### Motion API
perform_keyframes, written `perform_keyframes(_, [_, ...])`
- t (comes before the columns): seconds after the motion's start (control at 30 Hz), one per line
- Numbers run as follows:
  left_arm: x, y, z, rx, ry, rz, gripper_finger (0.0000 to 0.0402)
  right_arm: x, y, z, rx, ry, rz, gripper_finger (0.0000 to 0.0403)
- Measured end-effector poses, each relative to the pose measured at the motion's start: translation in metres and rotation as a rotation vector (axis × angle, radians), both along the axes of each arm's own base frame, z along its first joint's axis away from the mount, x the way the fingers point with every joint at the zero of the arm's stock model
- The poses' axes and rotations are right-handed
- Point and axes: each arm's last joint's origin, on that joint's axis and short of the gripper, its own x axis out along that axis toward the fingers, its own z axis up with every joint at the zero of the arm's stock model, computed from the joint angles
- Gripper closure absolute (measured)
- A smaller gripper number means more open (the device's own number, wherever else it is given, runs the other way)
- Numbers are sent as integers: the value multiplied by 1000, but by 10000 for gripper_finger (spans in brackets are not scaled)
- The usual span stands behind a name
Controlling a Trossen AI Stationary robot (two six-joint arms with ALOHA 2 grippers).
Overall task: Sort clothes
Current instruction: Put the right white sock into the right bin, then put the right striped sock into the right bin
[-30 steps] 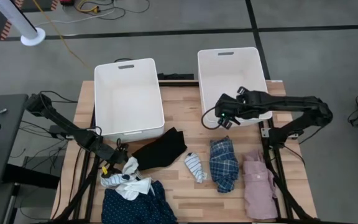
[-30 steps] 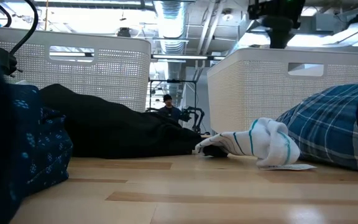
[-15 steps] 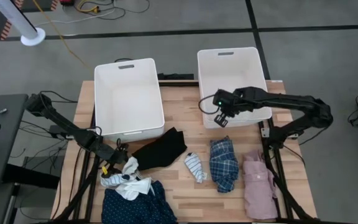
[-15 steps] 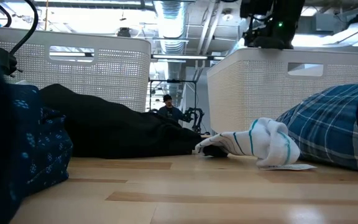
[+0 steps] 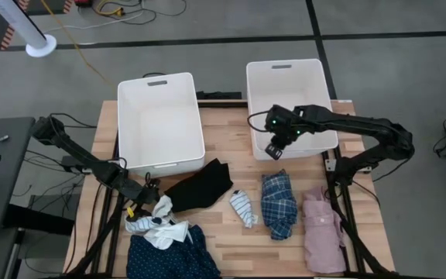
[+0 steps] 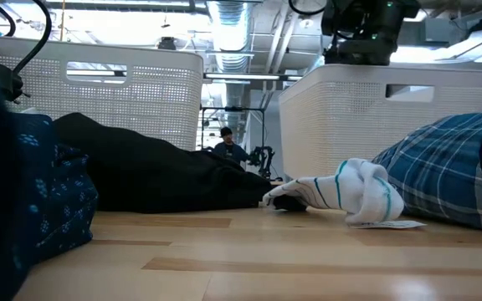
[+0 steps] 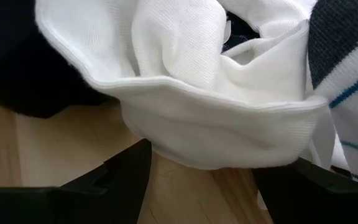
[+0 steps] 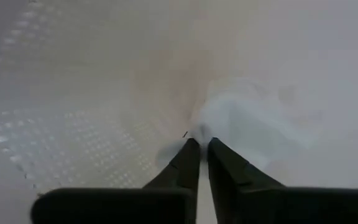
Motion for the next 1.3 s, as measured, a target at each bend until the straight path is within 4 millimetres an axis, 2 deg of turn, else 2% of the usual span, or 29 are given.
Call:
perform_keyframes(0.3, [0, 0, 0, 0, 0, 0, 139, -1, 2, 1, 4, 12, 7, 234])
perform_keyframes(0.53, [0, 0, 0, 0, 0, 0, 139, 5, 2, 21, -19, -53, 15, 165])
perform_keyframes(1.03, [0, 0, 0, 0, 0, 0, 139, 17, 33, 85, -128, -215, 148, 154])
perform_keyframes(1.3, [0, 0, 0, 0, -1, 0, 139, 20, 54, 110, -171, -293, 233, 154])
